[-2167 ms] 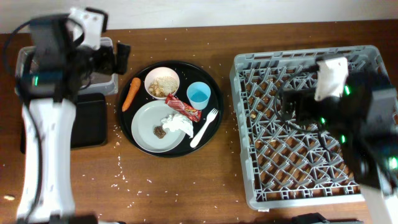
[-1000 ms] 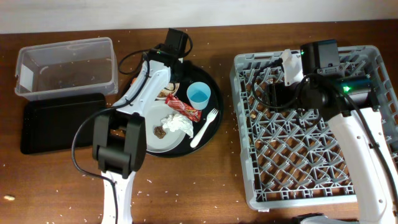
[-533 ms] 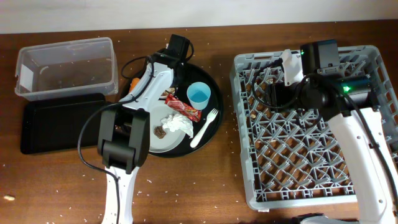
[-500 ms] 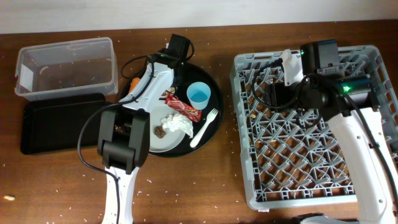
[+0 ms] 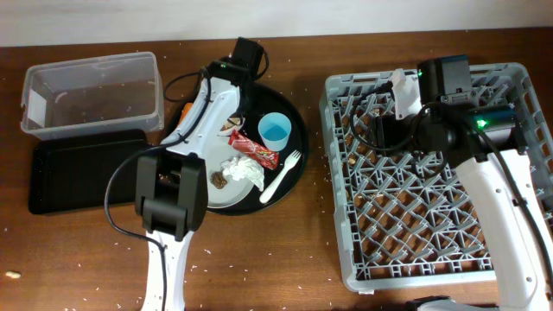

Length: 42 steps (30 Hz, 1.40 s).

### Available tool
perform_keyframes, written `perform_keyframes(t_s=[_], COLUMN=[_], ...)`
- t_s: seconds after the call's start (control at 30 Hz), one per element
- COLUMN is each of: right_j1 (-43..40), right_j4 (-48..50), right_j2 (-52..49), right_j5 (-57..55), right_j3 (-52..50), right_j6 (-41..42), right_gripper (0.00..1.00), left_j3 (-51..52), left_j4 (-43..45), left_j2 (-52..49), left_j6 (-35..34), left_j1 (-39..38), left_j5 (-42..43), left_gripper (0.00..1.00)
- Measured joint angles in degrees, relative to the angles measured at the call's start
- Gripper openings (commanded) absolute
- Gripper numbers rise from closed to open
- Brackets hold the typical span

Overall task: Sort waste into correct bins and load items into the dishwasher rack
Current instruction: 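Reach the left gripper to the white bowl and grasp its rim, then carry the bowl left and tip its rice onto the black tray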

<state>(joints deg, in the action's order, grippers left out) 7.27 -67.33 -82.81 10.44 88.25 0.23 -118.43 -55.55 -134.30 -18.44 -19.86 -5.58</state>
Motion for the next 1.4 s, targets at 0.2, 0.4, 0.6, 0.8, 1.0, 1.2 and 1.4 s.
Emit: perform_keyframes(t_s=[0.2, 0.4, 0.6, 0.8, 1.0, 1.2, 1.4], right_j1=[0.0, 0.0, 0.0, 0.0, 0.0, 0.0, 0.0], right_j4=[0.0, 0.0, 0.0, 0.0, 0.1, 0.1, 0.0], right_j2=[0.0, 0.0, 0.0, 0.0, 0.0, 0.0, 0.0], right_j5=[0.0, 0.0, 0.0, 0.0, 0.0, 0.0, 0.0], right_j3=[0.0, 0.0, 0.0, 0.0, 0.0, 0.0, 0.0], right_j6=[0.0, 0.0, 0.0, 0.0, 0.0, 0.0, 0.0], right_gripper=[0.60, 0.60, 0.60, 0.59, 0.59, 0.59, 0.59], left_j3=[-13.4, -27.5, -34.8, -30.6, -16.1, 2.6, 18.2], left_j4=[-15.4, -32.3, -40.9, -40.9, -41.2, -36.9, -25.0], left_j2=[-0.2, -0.2, -0.2, 5.9, 23.4, 29.3, 29.4], left_j6=[0.8, 1.5, 4.0, 6.7, 8.5, 13.9, 21.5], left_j1=[0.4, 4.2, 14.0, 18.4, 22.5, 33.6, 44.4], left_j5=[0.9, 5.6, 14.4, 17.1, 14.8, 16.8, 28.3], left_gripper=[0.01, 0.01, 0.01, 0.01, 0.01, 0.01, 0.00])
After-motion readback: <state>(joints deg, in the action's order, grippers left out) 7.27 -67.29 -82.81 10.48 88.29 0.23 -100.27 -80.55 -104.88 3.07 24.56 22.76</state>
